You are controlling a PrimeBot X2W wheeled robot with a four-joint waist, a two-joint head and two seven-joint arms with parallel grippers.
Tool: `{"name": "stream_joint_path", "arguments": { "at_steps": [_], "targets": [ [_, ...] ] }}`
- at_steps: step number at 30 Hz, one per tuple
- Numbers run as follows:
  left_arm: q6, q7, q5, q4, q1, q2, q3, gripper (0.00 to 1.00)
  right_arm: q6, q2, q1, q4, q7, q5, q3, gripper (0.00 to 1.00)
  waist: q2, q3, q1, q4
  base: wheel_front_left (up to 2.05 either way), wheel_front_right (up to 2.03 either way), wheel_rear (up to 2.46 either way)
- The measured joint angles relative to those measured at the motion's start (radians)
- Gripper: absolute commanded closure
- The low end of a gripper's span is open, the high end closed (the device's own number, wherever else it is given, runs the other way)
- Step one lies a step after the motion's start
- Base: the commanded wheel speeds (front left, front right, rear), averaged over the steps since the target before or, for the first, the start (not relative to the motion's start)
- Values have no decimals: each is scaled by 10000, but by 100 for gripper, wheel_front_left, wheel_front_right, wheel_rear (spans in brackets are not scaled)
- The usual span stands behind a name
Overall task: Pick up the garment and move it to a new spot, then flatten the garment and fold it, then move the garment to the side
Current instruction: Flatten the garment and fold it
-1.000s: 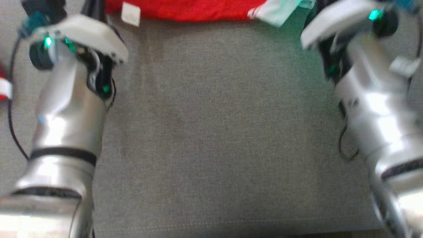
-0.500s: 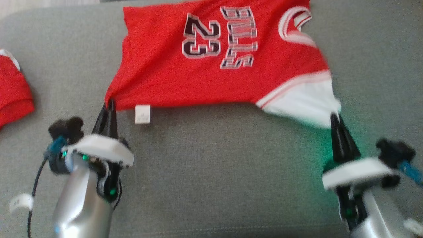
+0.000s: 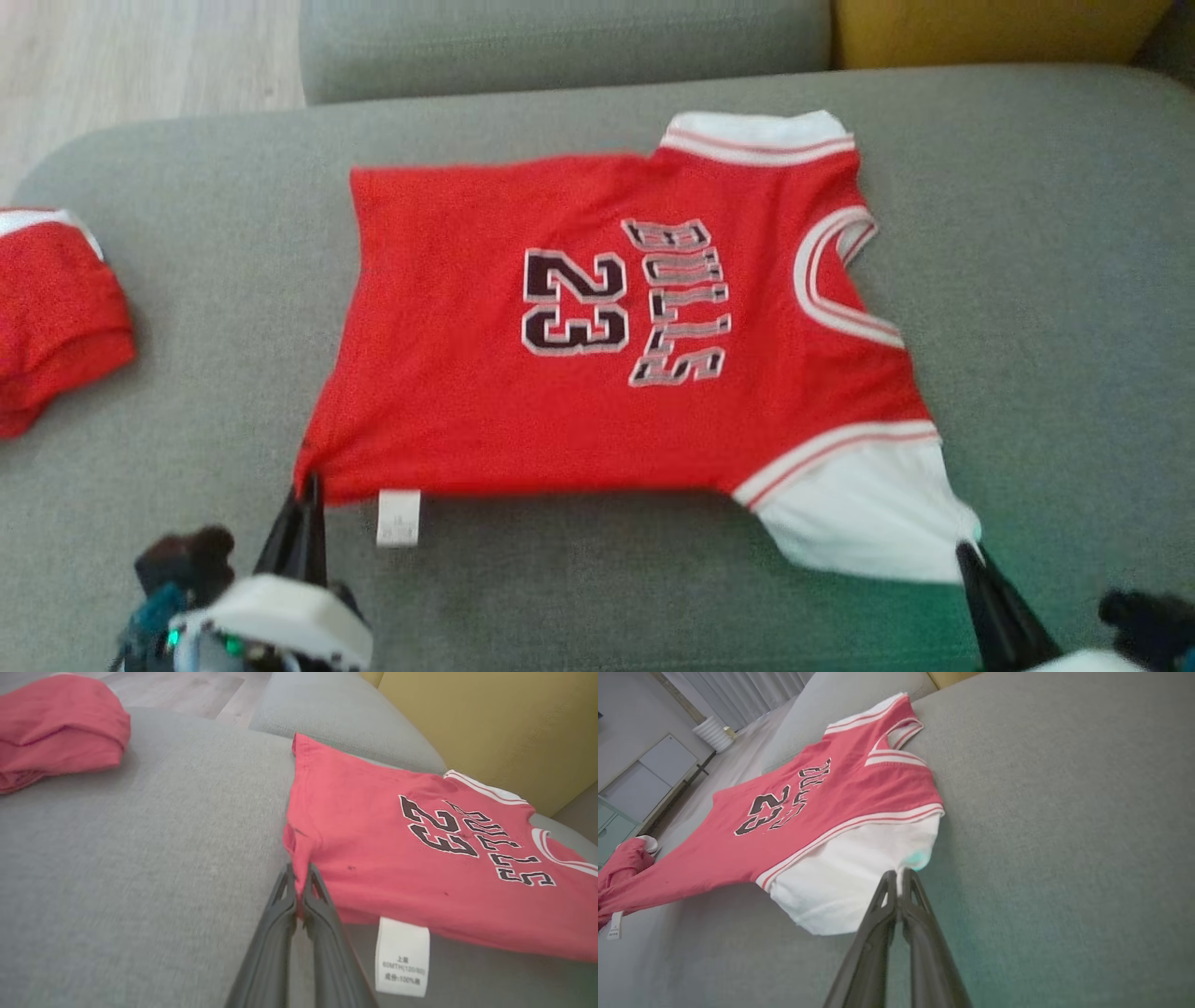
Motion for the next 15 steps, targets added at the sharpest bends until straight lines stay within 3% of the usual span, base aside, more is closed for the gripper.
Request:
{"name": "stream_joint_path", "arguments": {
  "at_steps": [8,15],
  "targets": [
    [453,980,-92,-1636,1853,25,-36,100,0,35,1179,-573,635,278,-48,100,0,-565,0,-127,0,0,0],
    [621,1294,-111,-2180,2062,46,-84,100,0,50,1164,-525,731,380,-188,100,0,-587,0,-84,0,0,0]
  ]
}}
